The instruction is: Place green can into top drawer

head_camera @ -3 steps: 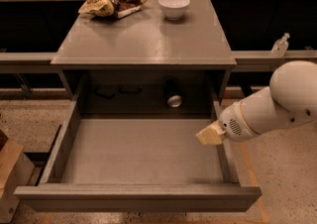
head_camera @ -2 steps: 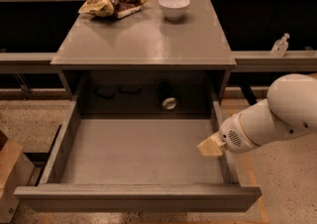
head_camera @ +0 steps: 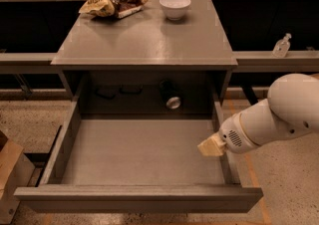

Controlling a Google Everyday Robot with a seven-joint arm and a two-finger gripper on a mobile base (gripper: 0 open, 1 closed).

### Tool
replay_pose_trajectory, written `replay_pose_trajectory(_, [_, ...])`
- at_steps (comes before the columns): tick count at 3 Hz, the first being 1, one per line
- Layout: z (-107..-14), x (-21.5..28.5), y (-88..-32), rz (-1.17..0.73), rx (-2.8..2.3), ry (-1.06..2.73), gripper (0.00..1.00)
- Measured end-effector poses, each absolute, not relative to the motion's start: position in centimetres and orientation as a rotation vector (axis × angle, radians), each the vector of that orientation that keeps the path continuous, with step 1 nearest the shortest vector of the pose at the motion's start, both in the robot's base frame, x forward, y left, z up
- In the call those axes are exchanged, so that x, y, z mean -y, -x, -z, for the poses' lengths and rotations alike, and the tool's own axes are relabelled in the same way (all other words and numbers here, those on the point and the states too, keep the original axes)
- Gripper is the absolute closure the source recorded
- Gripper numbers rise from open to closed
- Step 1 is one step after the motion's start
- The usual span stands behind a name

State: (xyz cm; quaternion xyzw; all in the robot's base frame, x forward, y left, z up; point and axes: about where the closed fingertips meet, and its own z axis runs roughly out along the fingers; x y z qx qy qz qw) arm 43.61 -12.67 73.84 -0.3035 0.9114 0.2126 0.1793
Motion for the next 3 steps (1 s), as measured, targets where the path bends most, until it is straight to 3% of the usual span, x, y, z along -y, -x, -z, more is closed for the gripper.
replay_pose_trajectory(1, [-73.88,12.55,-43.57,-0.600,-2.576,0.862,0.13])
replay_pose_trajectory(2, [-73.92,12.42,-43.53,-0.599,-2.575,0.866,0.00])
replay_pose_trajectory(3, [-73.92,12.42,-43.53,-0.599,-2.575,0.867,0.00])
